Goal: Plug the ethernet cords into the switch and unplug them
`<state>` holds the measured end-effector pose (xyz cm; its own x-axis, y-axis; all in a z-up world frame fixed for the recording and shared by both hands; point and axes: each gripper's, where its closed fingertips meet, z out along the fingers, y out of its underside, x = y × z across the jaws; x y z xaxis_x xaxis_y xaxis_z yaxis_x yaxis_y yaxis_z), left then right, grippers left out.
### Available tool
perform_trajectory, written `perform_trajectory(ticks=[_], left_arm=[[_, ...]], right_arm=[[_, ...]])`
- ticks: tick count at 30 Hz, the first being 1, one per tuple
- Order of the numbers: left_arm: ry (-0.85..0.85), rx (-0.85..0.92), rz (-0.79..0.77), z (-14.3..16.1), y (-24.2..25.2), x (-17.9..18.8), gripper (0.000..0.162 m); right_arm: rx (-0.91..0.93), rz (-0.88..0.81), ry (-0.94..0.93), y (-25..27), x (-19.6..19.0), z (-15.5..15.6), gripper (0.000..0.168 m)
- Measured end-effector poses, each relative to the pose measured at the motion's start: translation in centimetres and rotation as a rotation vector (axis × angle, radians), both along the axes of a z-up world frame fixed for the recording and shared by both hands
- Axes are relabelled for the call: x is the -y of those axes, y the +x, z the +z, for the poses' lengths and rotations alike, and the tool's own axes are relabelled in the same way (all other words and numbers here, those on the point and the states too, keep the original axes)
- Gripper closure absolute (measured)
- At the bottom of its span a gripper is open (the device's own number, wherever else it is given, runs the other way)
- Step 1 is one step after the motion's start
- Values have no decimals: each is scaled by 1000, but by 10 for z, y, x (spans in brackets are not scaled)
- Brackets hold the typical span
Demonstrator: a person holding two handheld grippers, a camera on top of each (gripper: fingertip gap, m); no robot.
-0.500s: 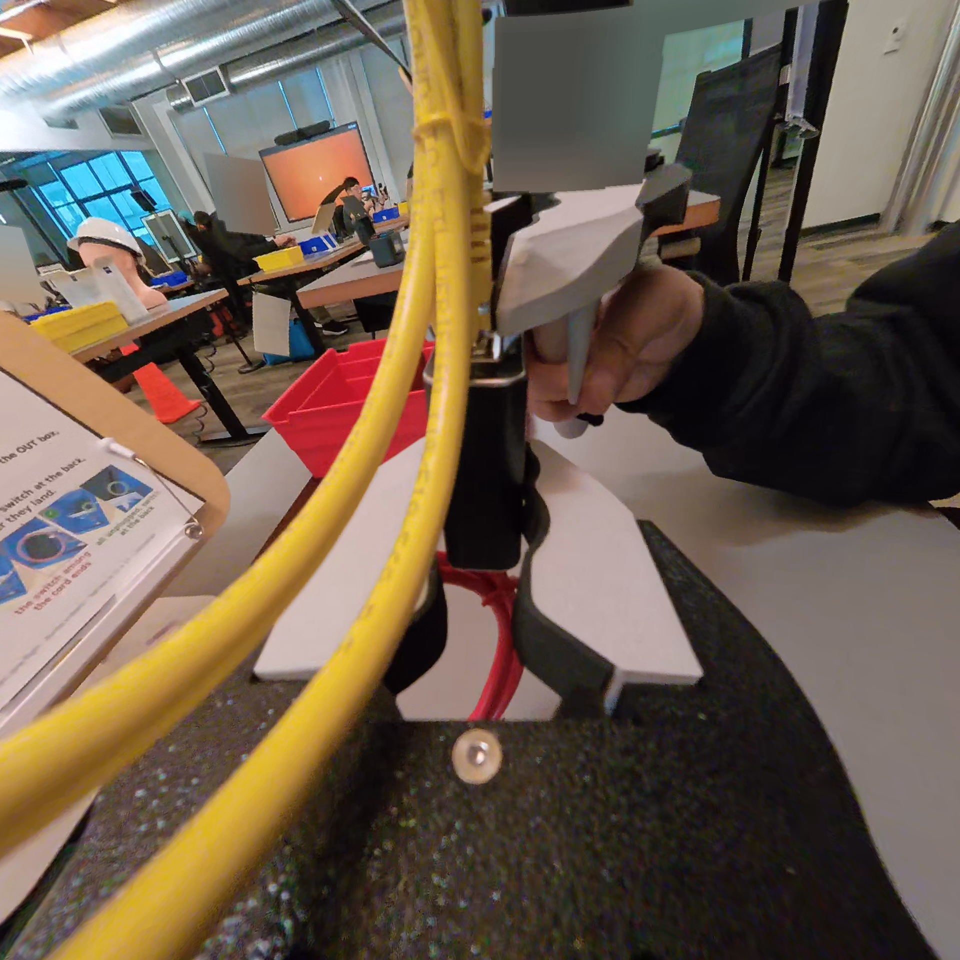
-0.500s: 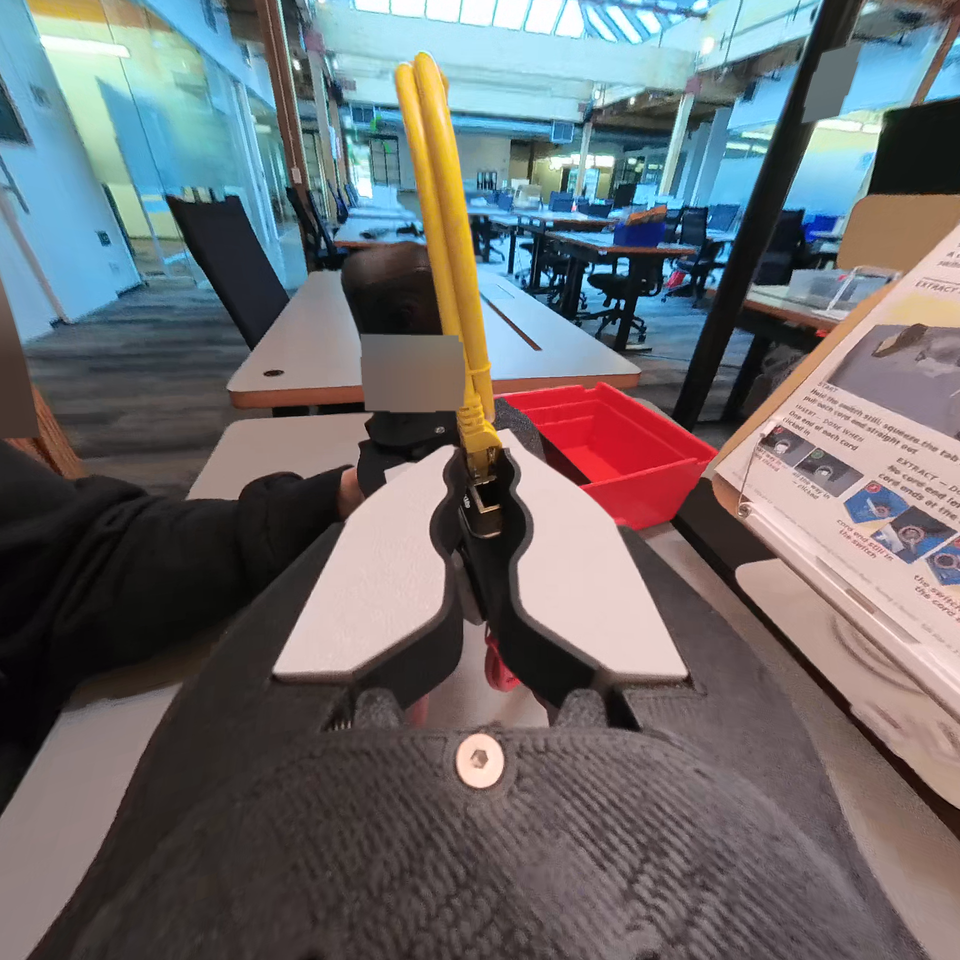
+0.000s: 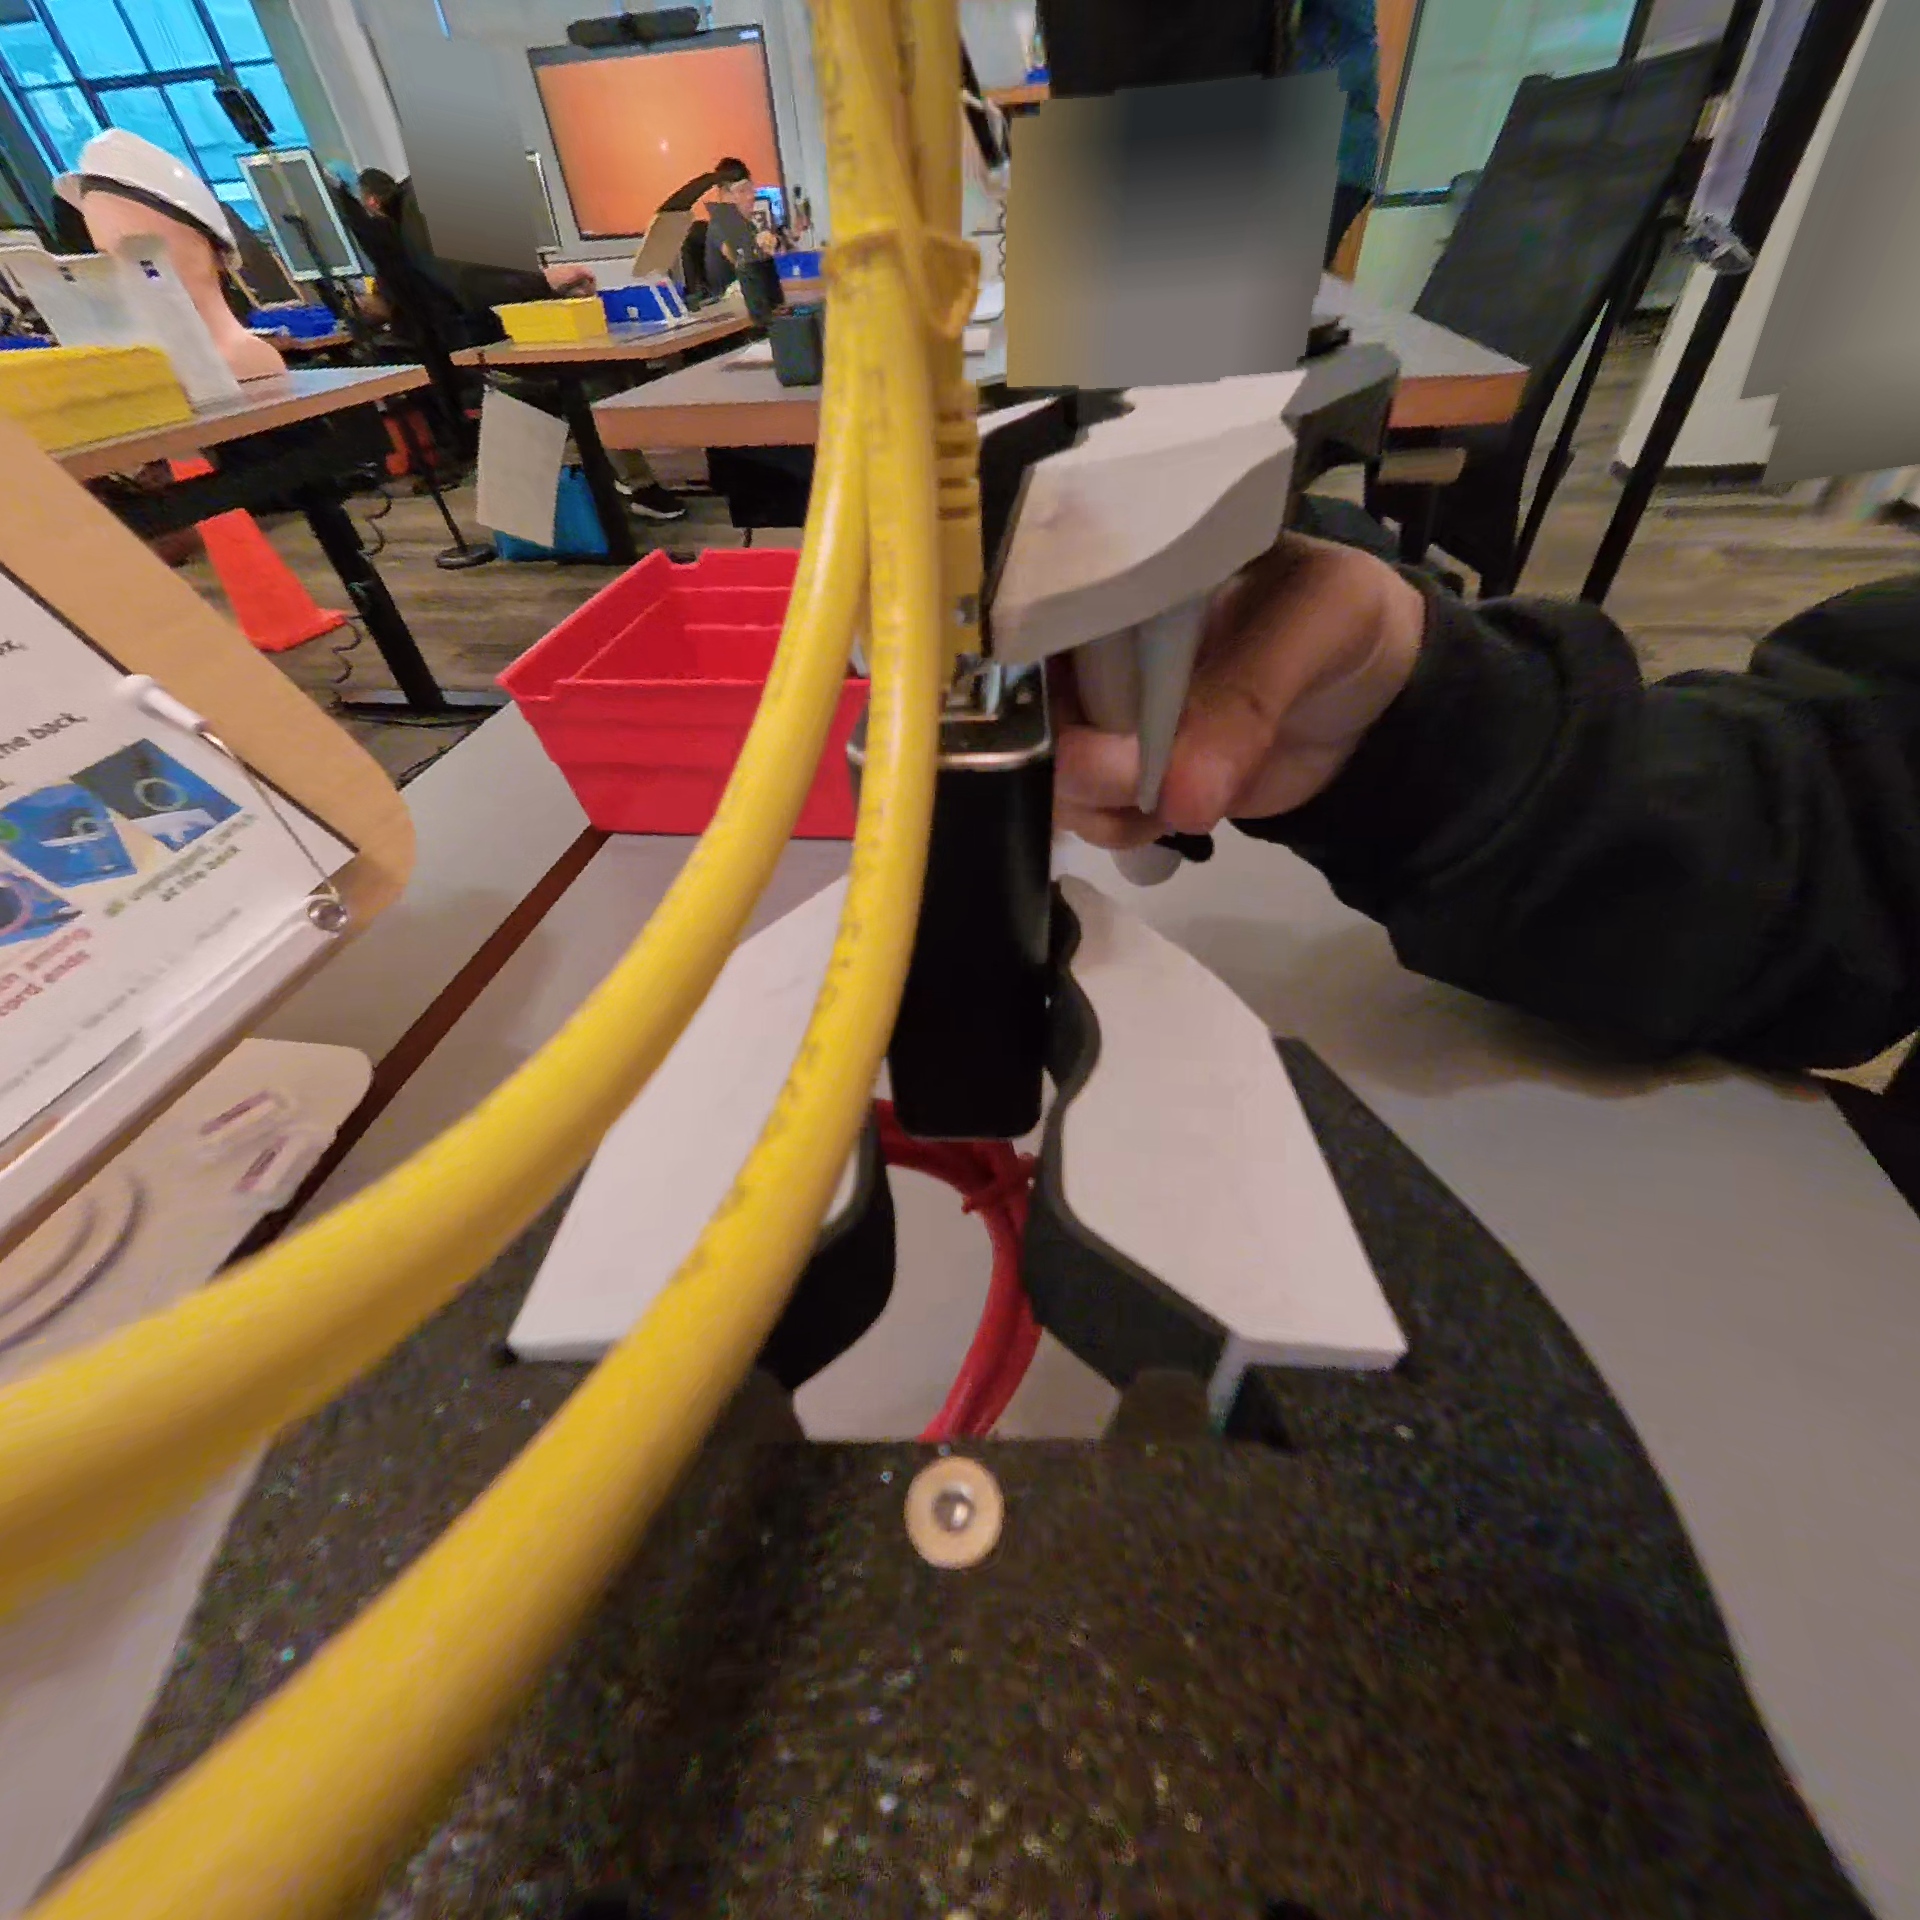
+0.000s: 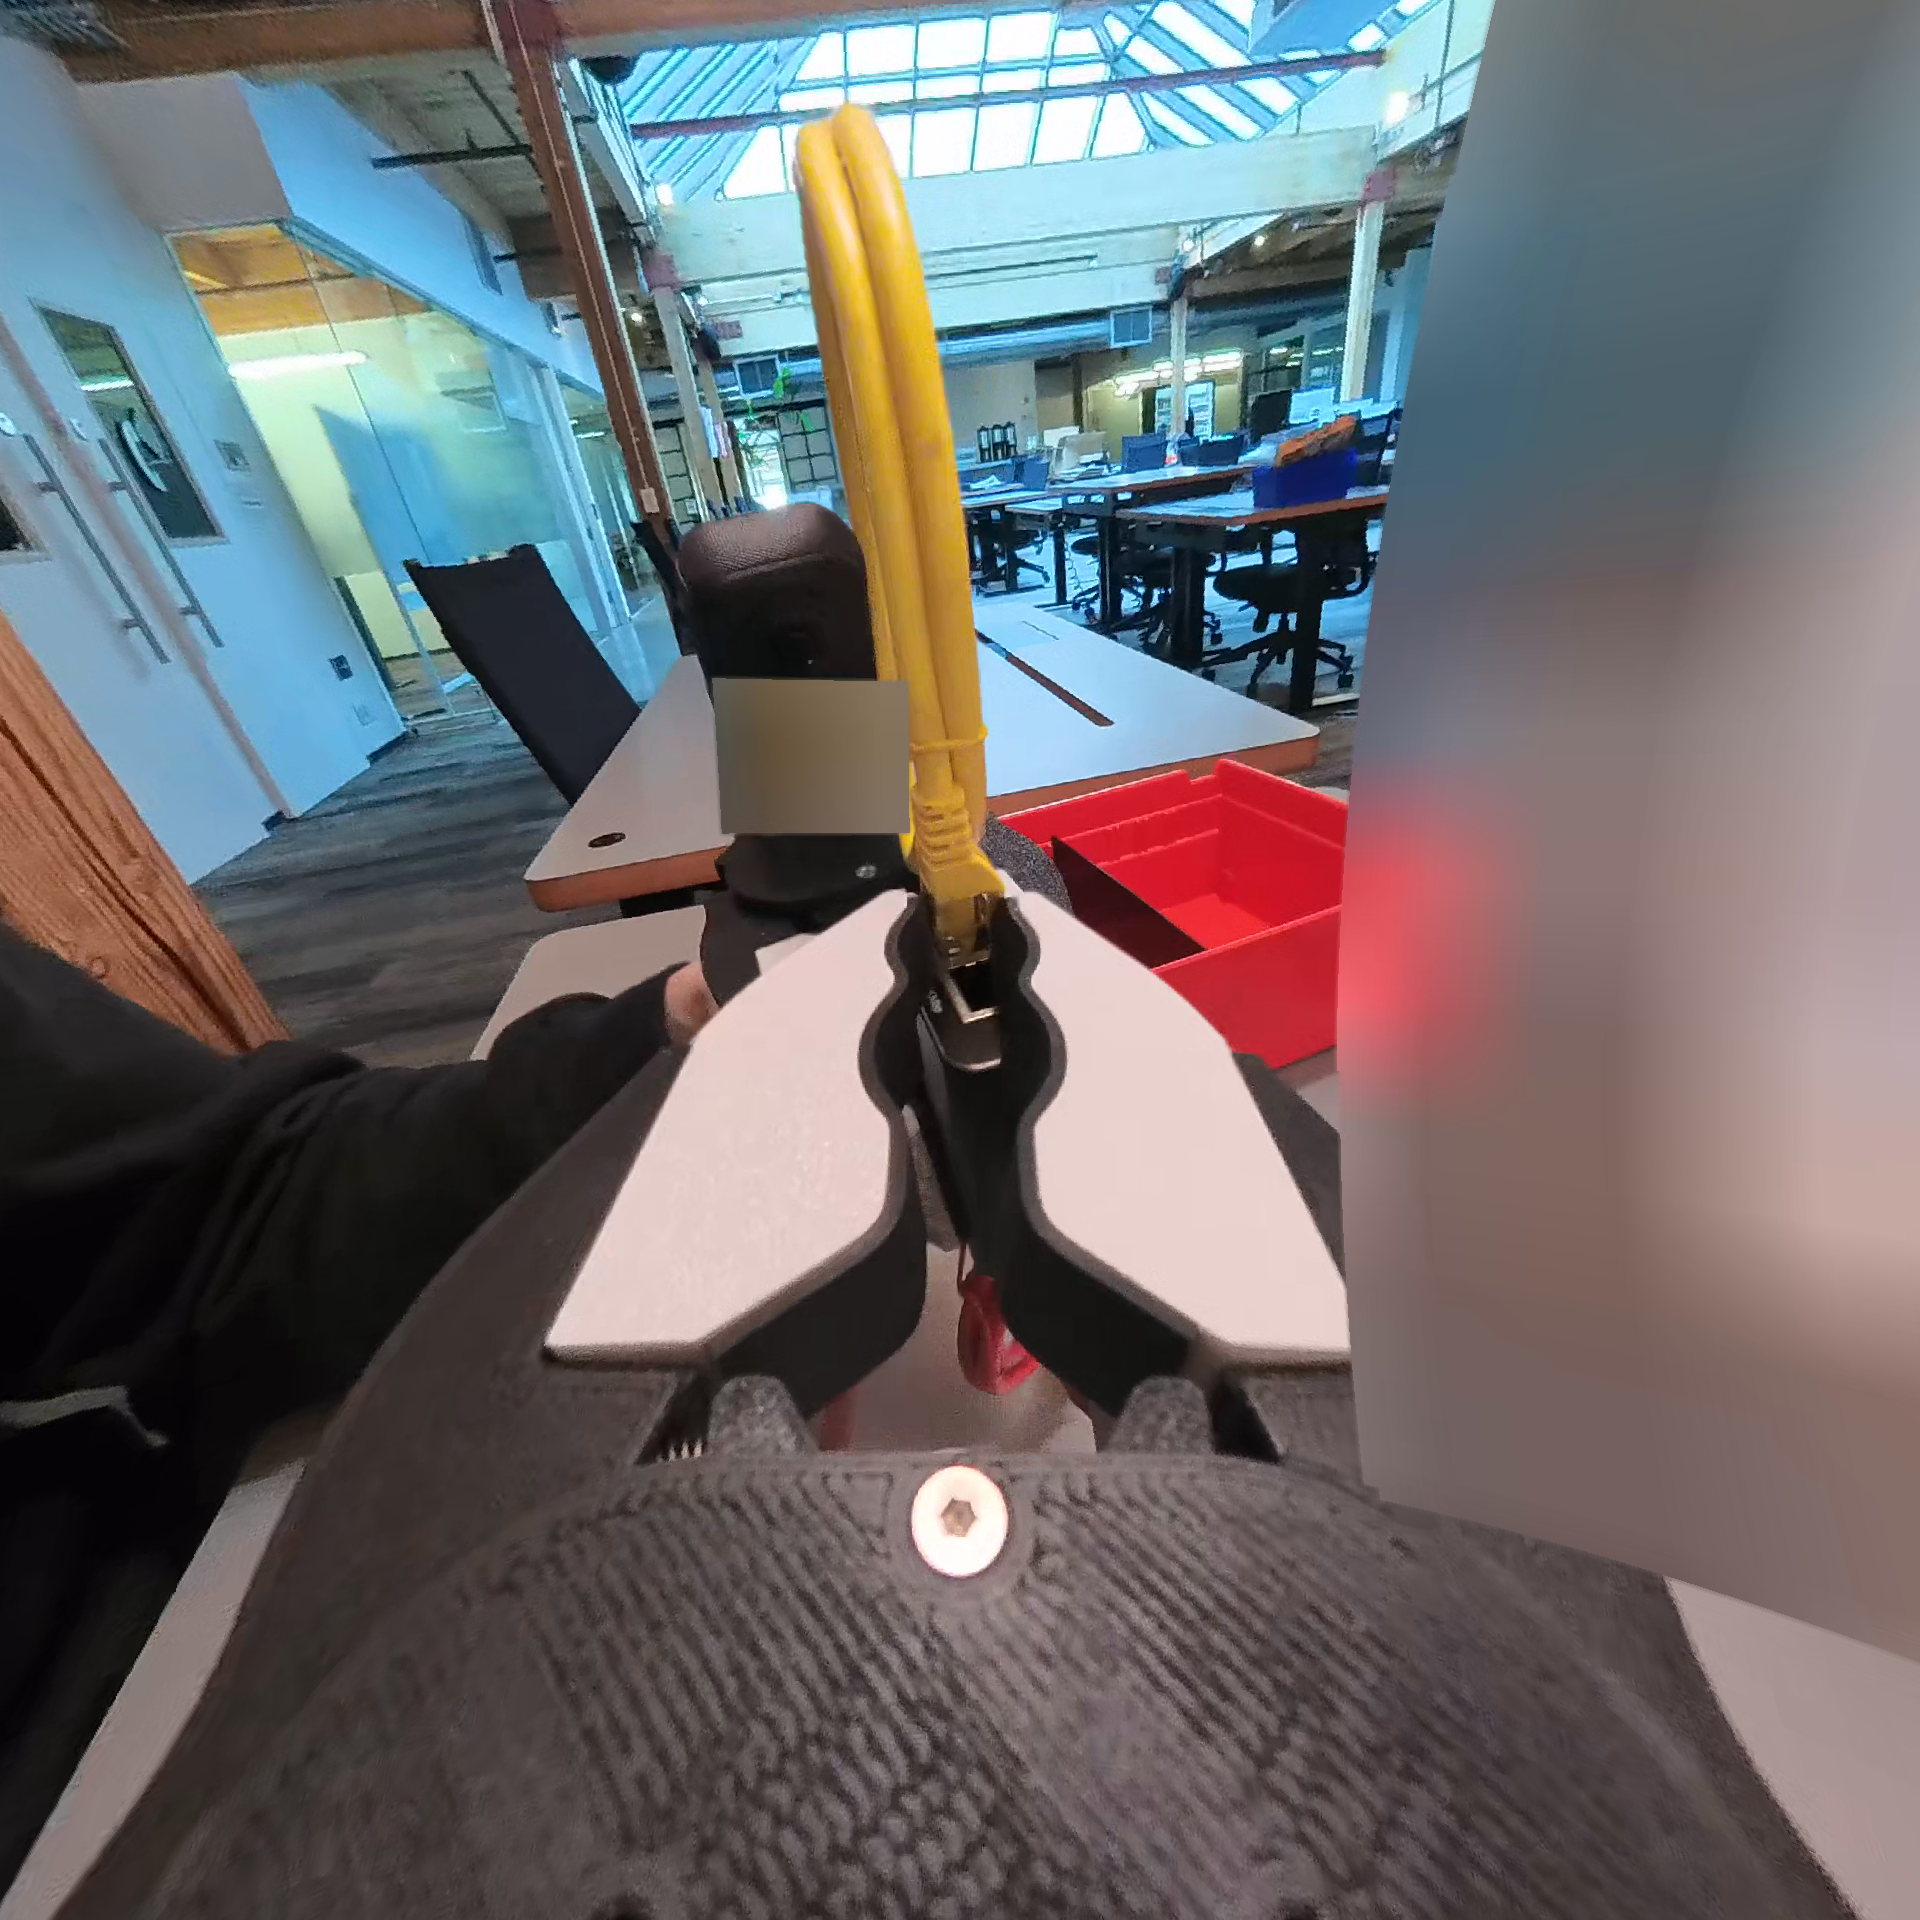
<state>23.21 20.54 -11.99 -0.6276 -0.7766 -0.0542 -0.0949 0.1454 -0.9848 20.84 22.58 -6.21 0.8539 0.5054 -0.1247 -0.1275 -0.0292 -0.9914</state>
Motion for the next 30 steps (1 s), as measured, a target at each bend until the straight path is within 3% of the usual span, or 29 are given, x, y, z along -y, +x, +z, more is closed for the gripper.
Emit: perform_trajectory(ticks=[5,9,13,14,15,16,19,25,30], left_arm=[[-8,-55,61,-9,6,-9,137],[85,-30,146,-10,12,-15,137],[-68,-116,22,-9,4,-1,134],[-86,-127,1,-9,3,2,144],[-89,-118,-21,-8,1,5,144],[-89,-108,-41,-8,0,7,135],[-81,-107,-75,-9,-1,13,134],[-63,-77,-103,-5,-5,18,135],[-37,-94,-129,-8,-9,21,135]], right_arm=[[-12,-37,-19,7,-7,-8,157],[-24,-35,-8,11,-6,-8,158],[-5,-9,-6,10,-5,-9,159],[7,-8,7,9,-4,-8,159],[-3,21,-3,7,-2,-7,159],[5,49,-14,6,1,-7,160],[90,46,4,4,5,-7,160],[14,100,7,-1,7,-3,155],[78,115,8,-7,9,-6,154]])
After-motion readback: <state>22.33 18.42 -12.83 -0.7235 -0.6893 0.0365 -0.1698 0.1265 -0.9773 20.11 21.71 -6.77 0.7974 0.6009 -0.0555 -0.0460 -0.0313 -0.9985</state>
